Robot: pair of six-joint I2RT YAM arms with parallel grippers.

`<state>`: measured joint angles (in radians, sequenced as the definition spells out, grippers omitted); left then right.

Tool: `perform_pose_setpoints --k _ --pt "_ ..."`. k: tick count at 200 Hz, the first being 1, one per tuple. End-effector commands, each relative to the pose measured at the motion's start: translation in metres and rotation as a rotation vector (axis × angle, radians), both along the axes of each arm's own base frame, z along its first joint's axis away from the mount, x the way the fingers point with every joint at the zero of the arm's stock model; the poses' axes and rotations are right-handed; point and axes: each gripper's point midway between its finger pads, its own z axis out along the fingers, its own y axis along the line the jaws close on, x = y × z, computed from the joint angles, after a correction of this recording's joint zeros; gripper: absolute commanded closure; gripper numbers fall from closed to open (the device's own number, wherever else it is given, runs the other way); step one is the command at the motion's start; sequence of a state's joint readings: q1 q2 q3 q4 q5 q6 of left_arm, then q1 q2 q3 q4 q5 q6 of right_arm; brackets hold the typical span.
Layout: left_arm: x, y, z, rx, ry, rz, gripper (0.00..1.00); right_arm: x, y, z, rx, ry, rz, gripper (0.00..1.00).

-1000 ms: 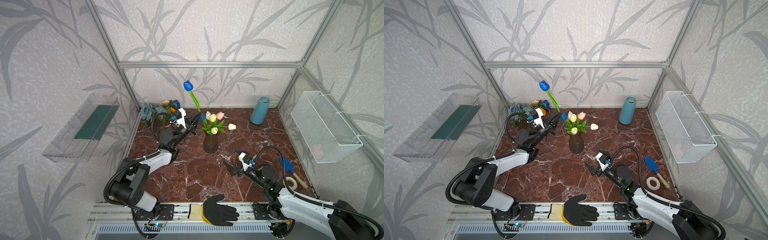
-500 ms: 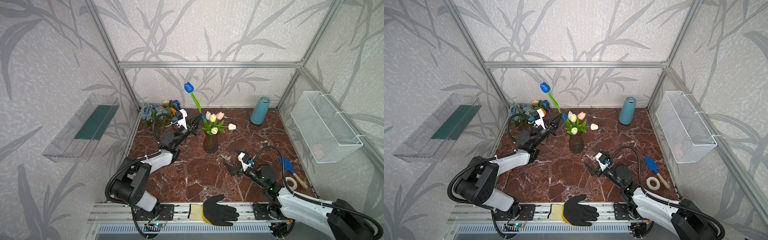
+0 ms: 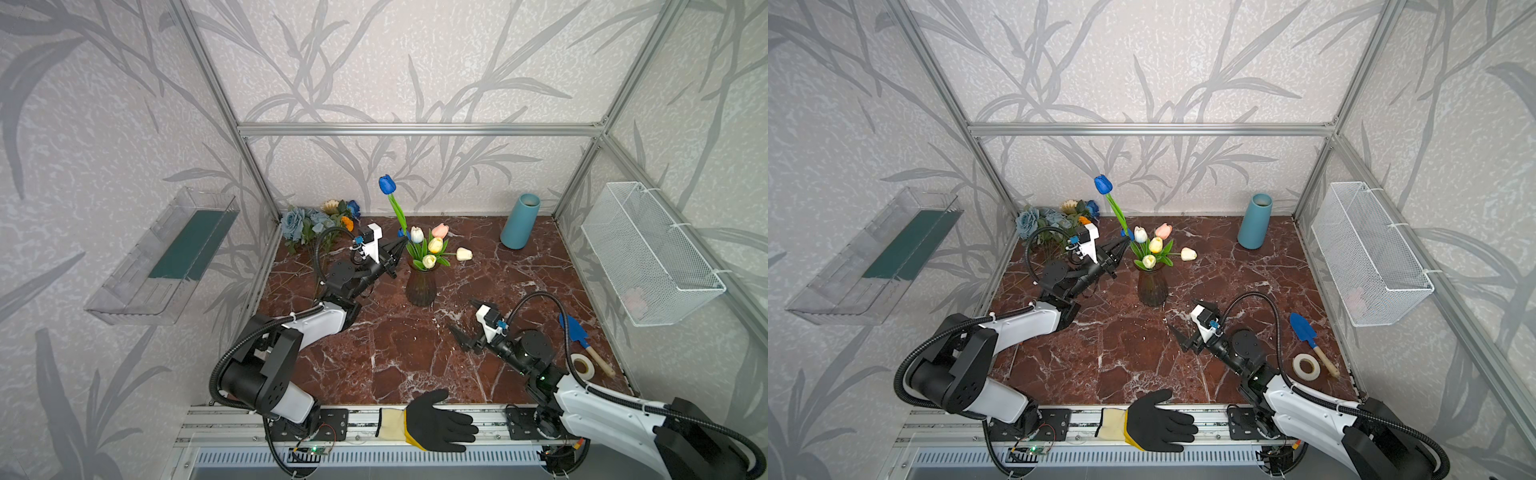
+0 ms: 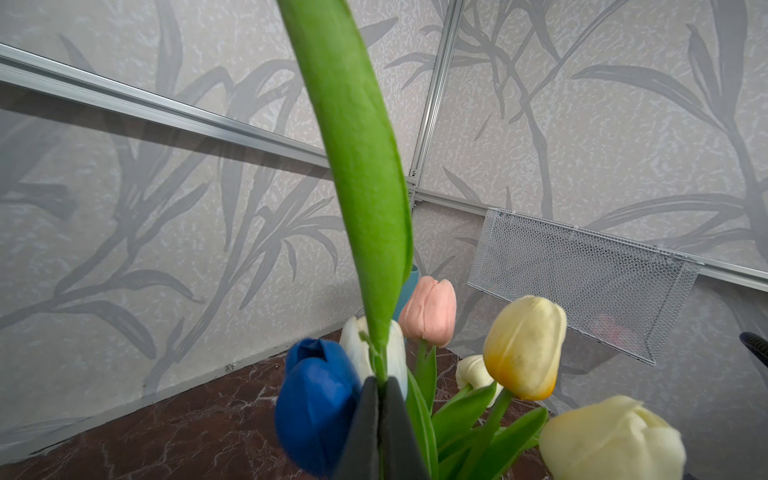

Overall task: Arrange the flowers into the vase
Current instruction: 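Carry the blue tulip over the pink vase with the left gripper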

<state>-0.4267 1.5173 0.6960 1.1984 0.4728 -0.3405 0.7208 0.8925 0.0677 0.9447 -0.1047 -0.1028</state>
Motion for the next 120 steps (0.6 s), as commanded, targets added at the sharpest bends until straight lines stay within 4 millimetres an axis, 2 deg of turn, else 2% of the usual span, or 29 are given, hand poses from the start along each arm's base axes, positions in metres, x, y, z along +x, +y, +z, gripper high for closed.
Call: perform_pose_setpoints --k 1,58,120 --pt "-0.003 0.001 -0.006 0.052 0.008 0.019 1.00 0.000 0.001 0.009 0.019 -0.027 0.000 0.08" --pt "-0.013 -0.003 -0.011 0.171 -0.005 0.057 1.00 0.001 0.003 0.007 0.020 -0.021 0.006 0.08" --pt "-0.022 0.001 0.013 0.143 -0.042 0.061 1.00 0.001 0.004 0.008 0.021 -0.018 0.011 0.08"
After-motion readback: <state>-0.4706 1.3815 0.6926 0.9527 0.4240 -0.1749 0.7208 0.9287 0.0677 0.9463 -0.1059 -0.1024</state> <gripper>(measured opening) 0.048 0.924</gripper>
